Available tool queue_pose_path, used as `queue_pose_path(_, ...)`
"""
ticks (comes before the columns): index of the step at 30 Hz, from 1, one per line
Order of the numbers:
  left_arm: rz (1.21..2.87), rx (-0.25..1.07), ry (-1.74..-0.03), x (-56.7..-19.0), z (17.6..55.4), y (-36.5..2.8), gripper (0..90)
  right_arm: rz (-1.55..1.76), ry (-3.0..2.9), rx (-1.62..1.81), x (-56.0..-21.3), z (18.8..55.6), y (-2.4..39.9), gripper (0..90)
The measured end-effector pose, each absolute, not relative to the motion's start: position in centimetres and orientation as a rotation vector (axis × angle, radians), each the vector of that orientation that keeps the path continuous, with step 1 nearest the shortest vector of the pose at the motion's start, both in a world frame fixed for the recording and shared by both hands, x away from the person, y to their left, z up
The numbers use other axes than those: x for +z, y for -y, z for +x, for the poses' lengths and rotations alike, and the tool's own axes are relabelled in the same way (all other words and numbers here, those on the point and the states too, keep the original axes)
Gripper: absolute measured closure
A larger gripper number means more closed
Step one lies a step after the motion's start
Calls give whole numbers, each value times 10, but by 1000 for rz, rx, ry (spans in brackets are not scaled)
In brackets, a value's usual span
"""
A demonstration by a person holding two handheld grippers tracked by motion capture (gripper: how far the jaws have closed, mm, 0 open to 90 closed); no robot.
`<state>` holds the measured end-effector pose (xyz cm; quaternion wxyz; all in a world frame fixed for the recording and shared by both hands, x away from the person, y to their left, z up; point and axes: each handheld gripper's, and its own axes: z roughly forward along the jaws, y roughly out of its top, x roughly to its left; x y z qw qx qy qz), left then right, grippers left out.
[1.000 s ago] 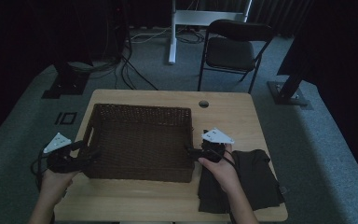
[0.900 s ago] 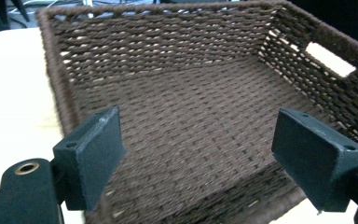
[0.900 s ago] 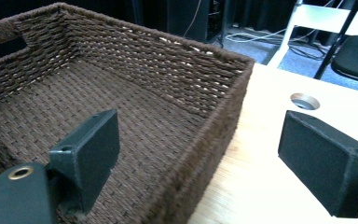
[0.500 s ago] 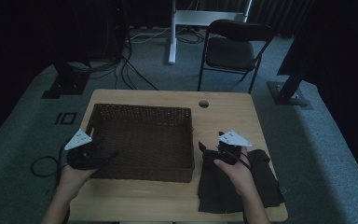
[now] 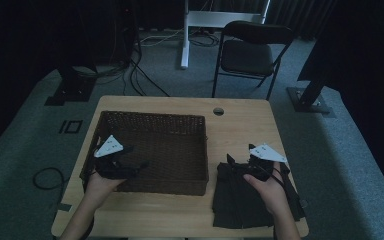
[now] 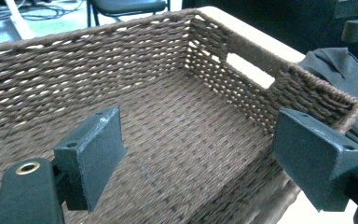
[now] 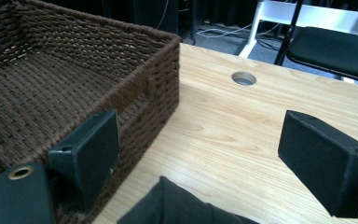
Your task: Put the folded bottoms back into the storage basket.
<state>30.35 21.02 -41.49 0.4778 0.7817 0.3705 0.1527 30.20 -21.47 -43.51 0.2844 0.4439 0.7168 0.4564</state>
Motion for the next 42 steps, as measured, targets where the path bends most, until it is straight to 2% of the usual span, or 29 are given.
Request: queue_pose_path(42, 2008, 210, -634, -417, 310, -73, 169, 1312, -1830, 1160, -451, 275, 292, 125)
